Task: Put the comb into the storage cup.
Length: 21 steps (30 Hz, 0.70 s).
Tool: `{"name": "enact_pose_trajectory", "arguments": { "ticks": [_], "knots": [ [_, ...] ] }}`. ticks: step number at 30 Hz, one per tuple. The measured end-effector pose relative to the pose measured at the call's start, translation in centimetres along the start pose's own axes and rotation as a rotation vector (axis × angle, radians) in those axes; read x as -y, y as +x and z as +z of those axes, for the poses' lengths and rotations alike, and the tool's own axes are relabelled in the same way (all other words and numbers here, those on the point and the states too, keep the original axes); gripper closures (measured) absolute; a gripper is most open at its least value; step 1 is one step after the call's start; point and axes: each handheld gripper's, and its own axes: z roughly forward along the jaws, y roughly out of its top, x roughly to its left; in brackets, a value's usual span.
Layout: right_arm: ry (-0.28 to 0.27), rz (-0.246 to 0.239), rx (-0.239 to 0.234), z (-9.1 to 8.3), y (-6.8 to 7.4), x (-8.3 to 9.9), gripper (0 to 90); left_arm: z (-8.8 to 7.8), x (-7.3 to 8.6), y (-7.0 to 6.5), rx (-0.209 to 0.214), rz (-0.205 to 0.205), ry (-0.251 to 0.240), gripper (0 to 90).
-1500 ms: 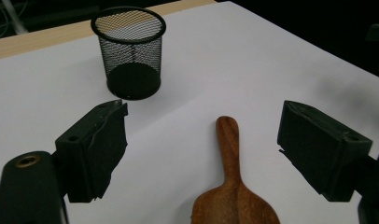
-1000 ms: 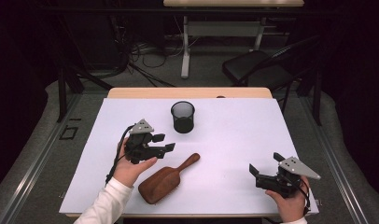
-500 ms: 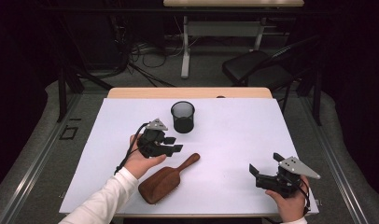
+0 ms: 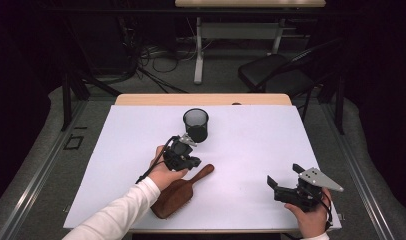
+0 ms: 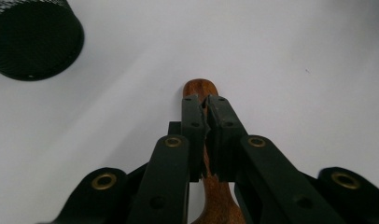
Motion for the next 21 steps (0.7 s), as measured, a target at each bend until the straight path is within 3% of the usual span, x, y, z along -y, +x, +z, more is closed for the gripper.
{"name": "enact_pose_trajectory", "arguments": {
  "ticks": [9,16,21],
  "knots": [
    [0.001,0.002,-0.002,-0.1,0.0,0.0,1.0,1.8,-0.4,-0.7,0.045,0.027,0.059,90.0],
    [0.001,0.003,-0.002,0.0,0.0,0.0,1.2,2.5,-0.6,-1.0,0.054,0.048,0.100,90.0],
    [0.002,0.001,-0.002,0.0,-0.1,0.0,1.2,3.3,-0.5,-1.7,0.057,0.085,0.140,90.0]
  ]
}}
